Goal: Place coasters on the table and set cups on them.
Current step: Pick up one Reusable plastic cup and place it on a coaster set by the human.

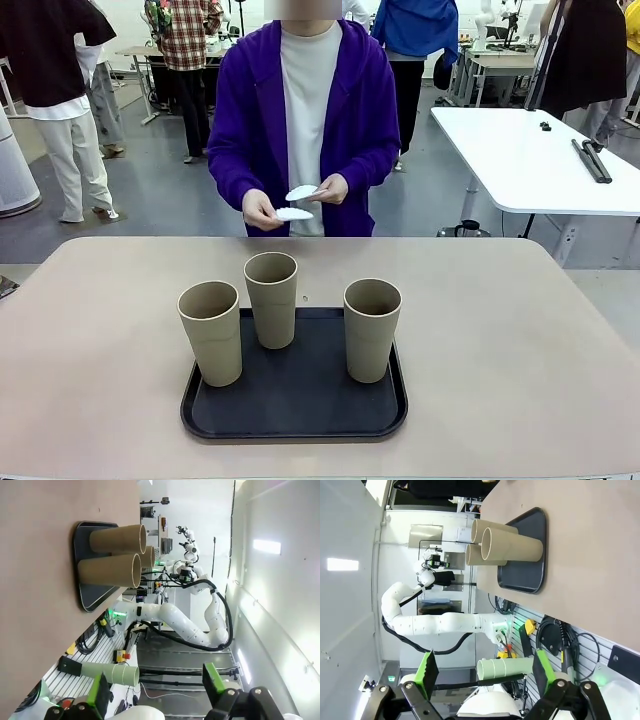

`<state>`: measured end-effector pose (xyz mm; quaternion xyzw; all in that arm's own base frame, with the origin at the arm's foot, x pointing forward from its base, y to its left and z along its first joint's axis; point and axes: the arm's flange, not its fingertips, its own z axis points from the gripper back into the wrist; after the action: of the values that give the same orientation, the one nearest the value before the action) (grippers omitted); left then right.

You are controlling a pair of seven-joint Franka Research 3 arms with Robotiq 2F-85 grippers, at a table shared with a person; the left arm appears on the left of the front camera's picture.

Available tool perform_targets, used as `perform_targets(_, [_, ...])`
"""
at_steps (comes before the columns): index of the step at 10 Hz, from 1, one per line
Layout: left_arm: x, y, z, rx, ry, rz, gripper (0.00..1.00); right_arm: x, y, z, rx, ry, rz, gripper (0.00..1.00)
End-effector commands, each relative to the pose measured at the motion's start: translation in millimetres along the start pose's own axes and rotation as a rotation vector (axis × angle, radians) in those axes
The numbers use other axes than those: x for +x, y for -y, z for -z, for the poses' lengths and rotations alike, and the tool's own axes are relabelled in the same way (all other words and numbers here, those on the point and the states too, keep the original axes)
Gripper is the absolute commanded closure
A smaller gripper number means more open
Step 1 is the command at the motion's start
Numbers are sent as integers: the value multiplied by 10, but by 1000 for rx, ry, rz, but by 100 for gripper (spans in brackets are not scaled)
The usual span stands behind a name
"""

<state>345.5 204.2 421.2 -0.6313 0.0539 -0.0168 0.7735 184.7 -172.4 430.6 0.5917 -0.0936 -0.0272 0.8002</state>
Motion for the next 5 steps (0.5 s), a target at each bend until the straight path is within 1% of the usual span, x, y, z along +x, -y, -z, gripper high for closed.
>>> perform_targets(1, [18,-8,3,-11,4,1,0,-1,-2,-11,8,5,-2,0])
perform_targets(5, [18,-8,3,-11,4,1,0,-1,-2,-11,8,5,-2,0])
